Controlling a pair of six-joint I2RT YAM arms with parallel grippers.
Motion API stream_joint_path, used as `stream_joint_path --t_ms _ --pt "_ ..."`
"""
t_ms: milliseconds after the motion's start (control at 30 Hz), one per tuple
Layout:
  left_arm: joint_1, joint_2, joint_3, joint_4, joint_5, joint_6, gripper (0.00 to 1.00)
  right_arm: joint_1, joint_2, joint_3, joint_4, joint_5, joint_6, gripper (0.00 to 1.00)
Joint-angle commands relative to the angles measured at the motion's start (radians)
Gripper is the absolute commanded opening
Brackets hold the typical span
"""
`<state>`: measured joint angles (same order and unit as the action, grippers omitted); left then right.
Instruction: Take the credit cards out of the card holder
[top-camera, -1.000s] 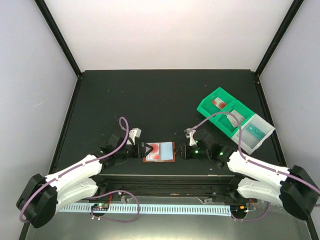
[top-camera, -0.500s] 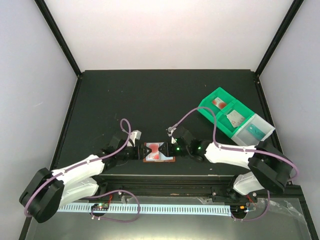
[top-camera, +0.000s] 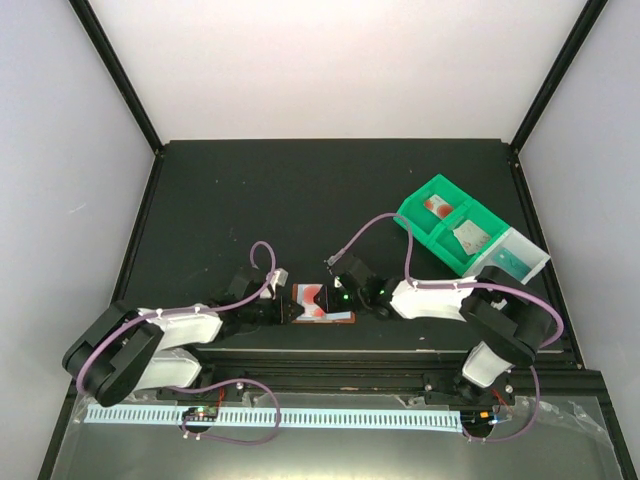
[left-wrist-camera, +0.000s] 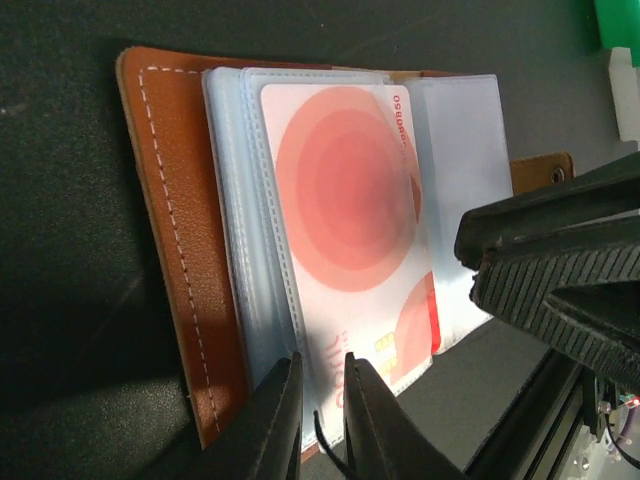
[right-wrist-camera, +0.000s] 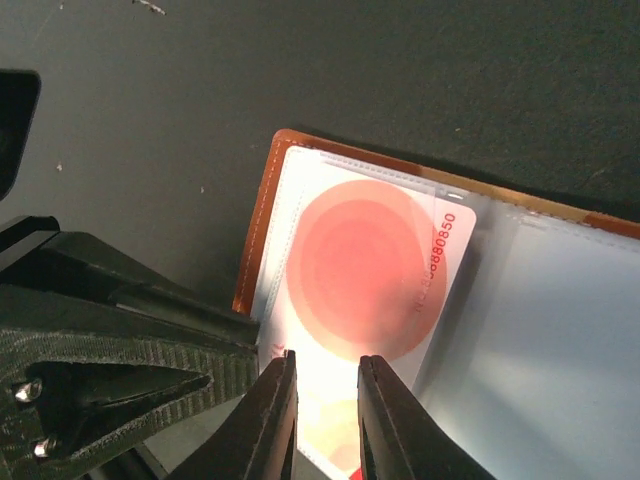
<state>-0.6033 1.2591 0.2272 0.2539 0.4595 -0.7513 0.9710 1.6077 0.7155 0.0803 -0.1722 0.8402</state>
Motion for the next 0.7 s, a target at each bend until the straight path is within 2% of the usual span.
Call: stream_joint_path --t_ms 0,233,433,600,667 --pt "0.006 0.004 -0.019 0.046 0.027 -0.011 0.13 0.004 0.004 0.02 0.005 0.064 -0.022 0.2" --pt "0.006 -0.059 -0.047 -0.01 -0.002 -0.019 0.08 0.003 -0.002 -0.002 0.002 0.099 -0.015 0.24" --pt "0.004 -0.149 -0.044 -0.071 -0.009 -0.035 0.06 0.003 0.03 -0.011 0.06 0.032 -0.005 0.23" --pt "0.004 -0.245 -0.037 -0.081 -0.006 -0.055 0.24 0.003 0.034 -0.011 0.054 0.049 -0.005 0.22" --pt "0.004 -0.246 -0.027 -0.073 -0.007 -0.052 0.25 0.003 0.028 -0.01 0.042 0.069 -0.003 0.22"
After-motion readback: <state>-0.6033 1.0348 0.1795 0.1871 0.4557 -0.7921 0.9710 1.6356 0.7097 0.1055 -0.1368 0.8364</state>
